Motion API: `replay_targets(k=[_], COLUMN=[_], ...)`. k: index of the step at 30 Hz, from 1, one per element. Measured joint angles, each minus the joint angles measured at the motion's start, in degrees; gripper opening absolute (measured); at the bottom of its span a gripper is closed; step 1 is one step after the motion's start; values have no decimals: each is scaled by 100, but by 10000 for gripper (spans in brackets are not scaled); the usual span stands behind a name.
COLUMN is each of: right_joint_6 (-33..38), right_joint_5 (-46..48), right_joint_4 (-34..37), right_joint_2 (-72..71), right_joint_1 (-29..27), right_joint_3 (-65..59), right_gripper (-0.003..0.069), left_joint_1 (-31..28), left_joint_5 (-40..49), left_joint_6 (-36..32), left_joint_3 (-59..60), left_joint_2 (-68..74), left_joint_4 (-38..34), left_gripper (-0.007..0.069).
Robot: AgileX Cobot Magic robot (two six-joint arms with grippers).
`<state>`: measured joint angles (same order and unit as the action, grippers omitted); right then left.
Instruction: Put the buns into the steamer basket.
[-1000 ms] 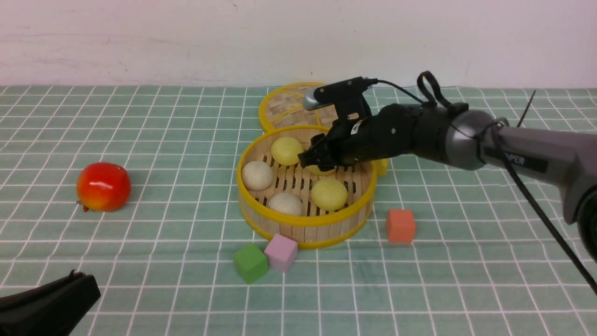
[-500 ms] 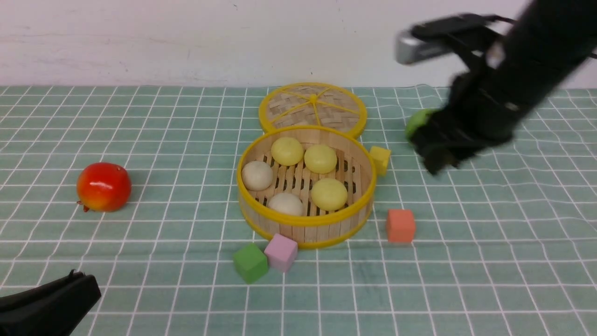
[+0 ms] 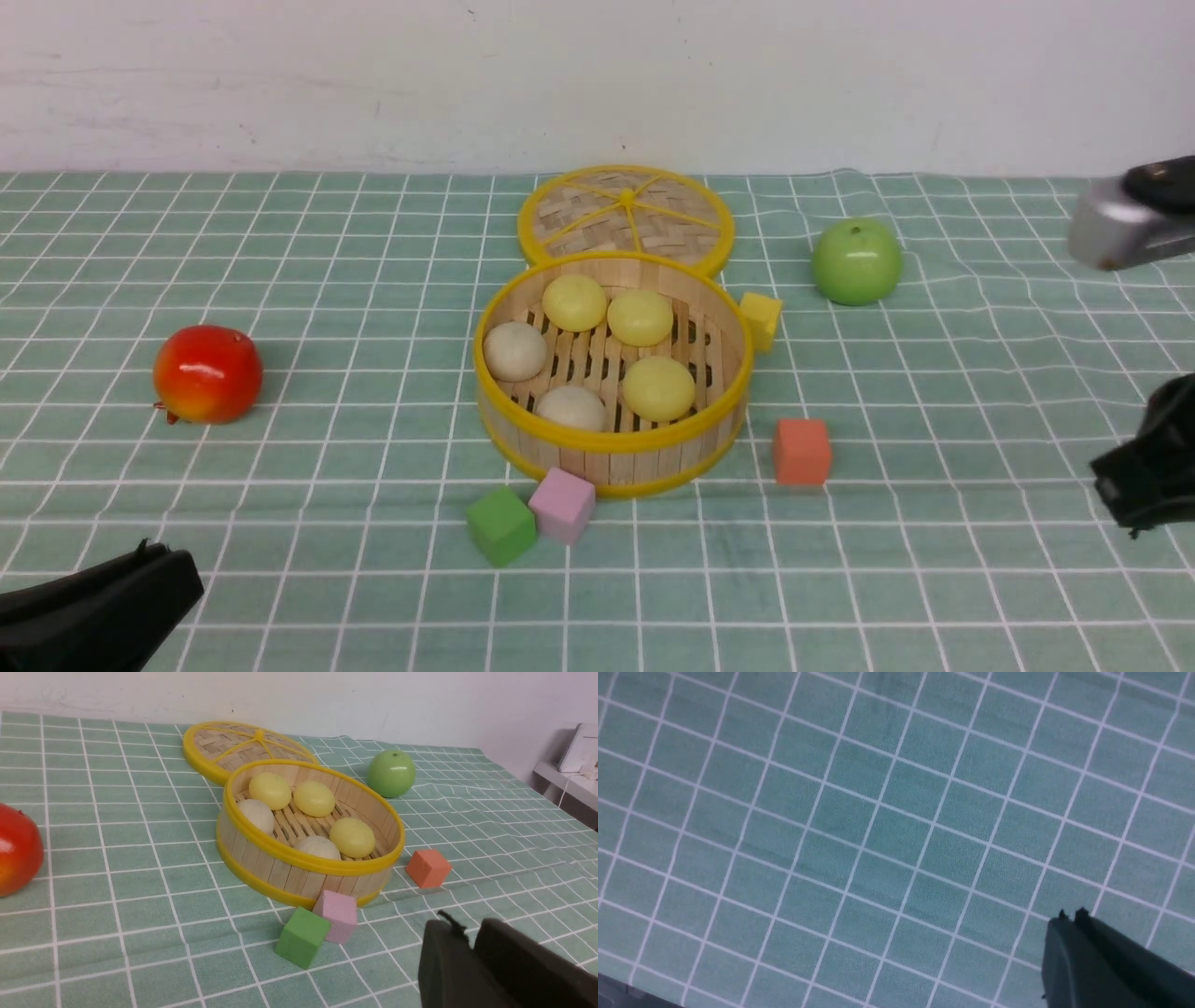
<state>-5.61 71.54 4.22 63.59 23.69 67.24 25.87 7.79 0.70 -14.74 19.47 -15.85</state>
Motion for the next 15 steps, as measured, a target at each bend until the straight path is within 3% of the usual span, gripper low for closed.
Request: replay_targets(k=[11,15], right_joint_6=[12,63], right_joint_5=[7,-92], right_joint_4=[122,-245], right_joint_2=[-1065,-2111], right_joint_1=[-204,-558], right_joint_3=[-267,-786], right_gripper=[-16,-15], left_joint_1=[0,0], left_joint_5=[0,0], left_joint_6=[0,0], left_joint_3=[0,0], left_joint_2=[0,0], left_joint_4=[0,0], left_gripper=[92,92])
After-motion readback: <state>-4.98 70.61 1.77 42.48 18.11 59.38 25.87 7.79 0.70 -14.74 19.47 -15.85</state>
